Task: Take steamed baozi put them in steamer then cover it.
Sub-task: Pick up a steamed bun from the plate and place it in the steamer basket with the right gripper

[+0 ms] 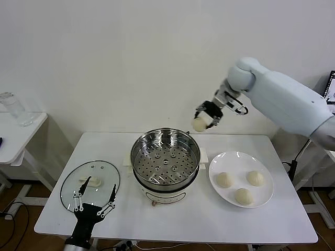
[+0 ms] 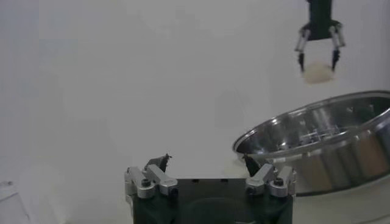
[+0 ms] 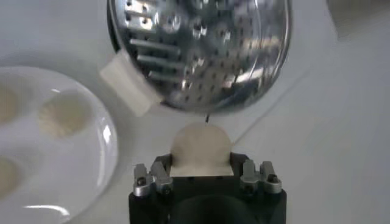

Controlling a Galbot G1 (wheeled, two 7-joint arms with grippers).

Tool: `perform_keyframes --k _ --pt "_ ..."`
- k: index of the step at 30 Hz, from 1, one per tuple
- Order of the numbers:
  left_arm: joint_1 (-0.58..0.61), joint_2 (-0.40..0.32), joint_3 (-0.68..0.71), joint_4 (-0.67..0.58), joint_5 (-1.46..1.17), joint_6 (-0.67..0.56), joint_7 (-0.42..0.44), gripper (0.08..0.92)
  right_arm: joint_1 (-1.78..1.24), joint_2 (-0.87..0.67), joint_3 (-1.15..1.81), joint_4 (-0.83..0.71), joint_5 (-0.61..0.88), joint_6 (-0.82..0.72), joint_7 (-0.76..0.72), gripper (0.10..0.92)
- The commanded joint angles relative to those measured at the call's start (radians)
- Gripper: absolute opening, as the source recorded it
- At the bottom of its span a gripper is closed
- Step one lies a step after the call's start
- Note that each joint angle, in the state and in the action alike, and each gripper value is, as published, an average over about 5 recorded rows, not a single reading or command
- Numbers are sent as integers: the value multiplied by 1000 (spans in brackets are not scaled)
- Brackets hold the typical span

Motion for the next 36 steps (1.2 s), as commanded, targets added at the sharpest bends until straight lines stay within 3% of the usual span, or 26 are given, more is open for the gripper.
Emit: perform_keyframes --k 1,16,32,36 --pt "0 -1 -1 1 0 -2 -1 823 17 110 -70 77 -26 77 -8 662" --pt "5 -2 -6 1 0 -7 -4 823 -120 284 -37 -144 -233 99 2 661" --pt "3 0 -11 6 -1 -14 -9 823 -178 368 -12 -272 -314 119 39 668" --pt "0 0 -15 9 2 -9 -15 823 -177 374 -10 -276 -316 119 51 708"
